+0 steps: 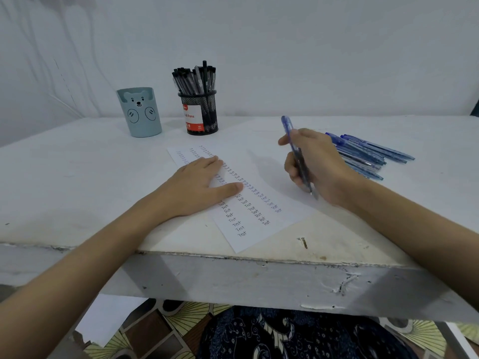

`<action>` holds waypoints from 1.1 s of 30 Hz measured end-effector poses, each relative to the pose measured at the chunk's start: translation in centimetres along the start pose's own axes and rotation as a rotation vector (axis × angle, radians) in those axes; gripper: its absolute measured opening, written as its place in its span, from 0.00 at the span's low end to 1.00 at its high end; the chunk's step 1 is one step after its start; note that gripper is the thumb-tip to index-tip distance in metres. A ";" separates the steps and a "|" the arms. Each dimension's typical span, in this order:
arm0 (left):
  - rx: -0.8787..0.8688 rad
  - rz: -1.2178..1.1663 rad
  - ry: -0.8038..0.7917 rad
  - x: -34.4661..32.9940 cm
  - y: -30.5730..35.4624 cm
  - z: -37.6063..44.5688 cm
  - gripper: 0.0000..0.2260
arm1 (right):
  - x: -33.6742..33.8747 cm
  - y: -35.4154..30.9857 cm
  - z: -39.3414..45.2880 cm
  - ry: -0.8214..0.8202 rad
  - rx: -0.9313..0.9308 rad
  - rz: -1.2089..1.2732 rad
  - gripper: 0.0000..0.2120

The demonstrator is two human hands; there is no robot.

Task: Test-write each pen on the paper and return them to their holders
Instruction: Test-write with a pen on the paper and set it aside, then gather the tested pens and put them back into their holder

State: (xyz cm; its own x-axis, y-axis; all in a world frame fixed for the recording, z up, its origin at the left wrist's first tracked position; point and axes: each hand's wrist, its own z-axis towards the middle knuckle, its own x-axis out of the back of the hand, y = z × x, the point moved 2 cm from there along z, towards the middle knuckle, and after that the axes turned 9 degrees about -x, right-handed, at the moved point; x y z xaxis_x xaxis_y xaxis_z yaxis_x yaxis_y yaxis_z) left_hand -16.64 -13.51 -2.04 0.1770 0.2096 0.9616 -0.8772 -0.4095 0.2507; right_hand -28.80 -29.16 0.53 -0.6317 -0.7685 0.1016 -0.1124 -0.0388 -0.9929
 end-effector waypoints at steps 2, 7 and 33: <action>0.019 0.018 0.019 -0.1 -0.5 0.1 0.42 | 0.1 -0.3 0.0 -0.063 -0.056 0.091 0.13; 0.059 0.067 0.041 -0.3 -0.8 0.3 0.42 | 1.2 -1.1 -0.1 -0.182 -0.171 0.372 0.09; -0.204 -0.185 -0.039 3.4 4.1 2.8 0.17 | 10.0 -2.8 3.5 0.256 0.057 -0.406 0.08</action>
State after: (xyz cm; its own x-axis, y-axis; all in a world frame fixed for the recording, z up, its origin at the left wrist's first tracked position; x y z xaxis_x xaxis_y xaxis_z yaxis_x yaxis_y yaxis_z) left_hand -18.37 -16.93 2.54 0.3561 0.2276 0.9063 -0.8995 -0.1792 0.3984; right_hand -32.10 -38.93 4.09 -0.7145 -0.5026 0.4867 -0.3512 -0.3440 -0.8708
